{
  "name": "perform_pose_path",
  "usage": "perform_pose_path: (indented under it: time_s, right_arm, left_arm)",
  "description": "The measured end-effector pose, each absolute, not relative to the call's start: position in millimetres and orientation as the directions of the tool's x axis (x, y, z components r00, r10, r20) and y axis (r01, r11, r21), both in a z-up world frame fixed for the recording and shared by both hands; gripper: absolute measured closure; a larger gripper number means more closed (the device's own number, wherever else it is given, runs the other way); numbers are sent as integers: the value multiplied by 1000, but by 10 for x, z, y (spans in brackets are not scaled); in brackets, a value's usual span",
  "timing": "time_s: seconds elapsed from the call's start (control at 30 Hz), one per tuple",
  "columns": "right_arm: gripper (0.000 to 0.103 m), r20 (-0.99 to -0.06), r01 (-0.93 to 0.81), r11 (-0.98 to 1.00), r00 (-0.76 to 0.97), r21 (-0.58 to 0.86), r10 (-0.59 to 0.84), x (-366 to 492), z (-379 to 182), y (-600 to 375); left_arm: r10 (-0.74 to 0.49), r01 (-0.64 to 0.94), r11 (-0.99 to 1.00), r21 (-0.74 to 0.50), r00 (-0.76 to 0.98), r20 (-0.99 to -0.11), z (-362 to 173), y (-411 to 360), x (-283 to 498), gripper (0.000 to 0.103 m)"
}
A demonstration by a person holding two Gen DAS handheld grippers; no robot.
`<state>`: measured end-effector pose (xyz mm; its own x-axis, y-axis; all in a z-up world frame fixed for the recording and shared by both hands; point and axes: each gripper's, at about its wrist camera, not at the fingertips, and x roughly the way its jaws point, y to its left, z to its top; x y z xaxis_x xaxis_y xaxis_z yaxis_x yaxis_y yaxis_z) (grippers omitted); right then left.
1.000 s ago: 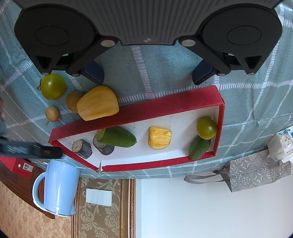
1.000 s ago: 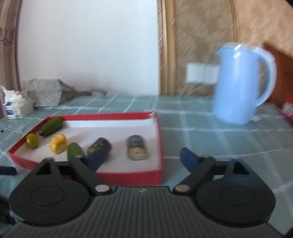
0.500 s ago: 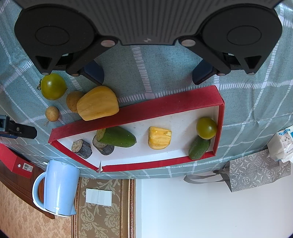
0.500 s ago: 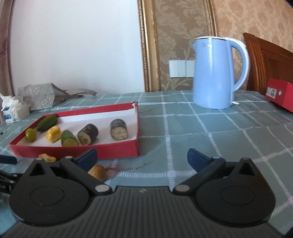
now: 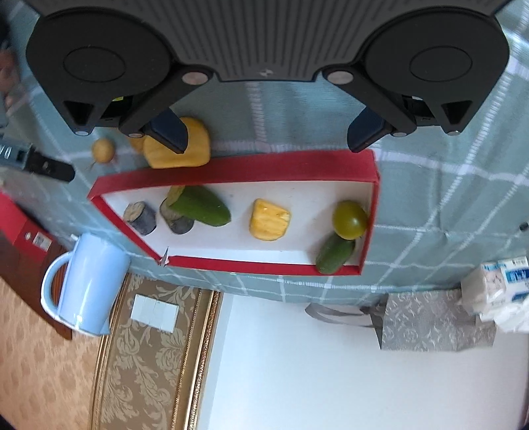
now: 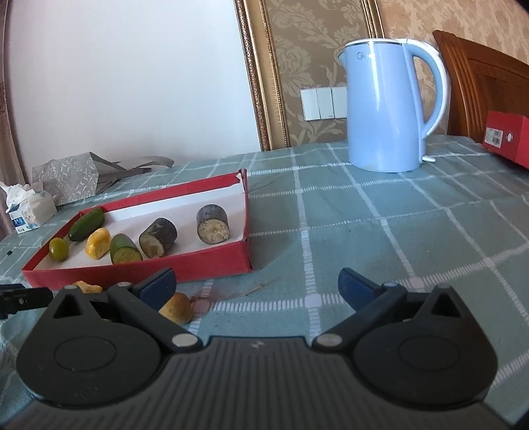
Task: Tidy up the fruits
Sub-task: 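Withdraw both grippers from the box toward the remaining produce, then grasp the second yellow jackfruit chunk with the left gripper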
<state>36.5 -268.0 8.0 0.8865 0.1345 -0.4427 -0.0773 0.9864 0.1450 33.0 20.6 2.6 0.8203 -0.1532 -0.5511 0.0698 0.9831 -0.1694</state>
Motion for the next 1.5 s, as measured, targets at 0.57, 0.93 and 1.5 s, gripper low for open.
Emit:
perform_pose_path:
  time_s: [0.57,0.93,1.5]
  right_arm:
    - [0,-446,-94,989,885,112,135,368,90,-2611]
    - [0,-448,-100,989,883,106,137,371,90,-2598]
    - [0,-452,-99,990,882,104,135,372,87,-2593]
  left_arm:
    - [-205,127,976,-176,806,-555,38,-81,467,0]
    - [-208,133,977,-169,788,-580,-32,-202,588,0]
    - [-243,145,966,-212,782,-573,-49,-153,601,11]
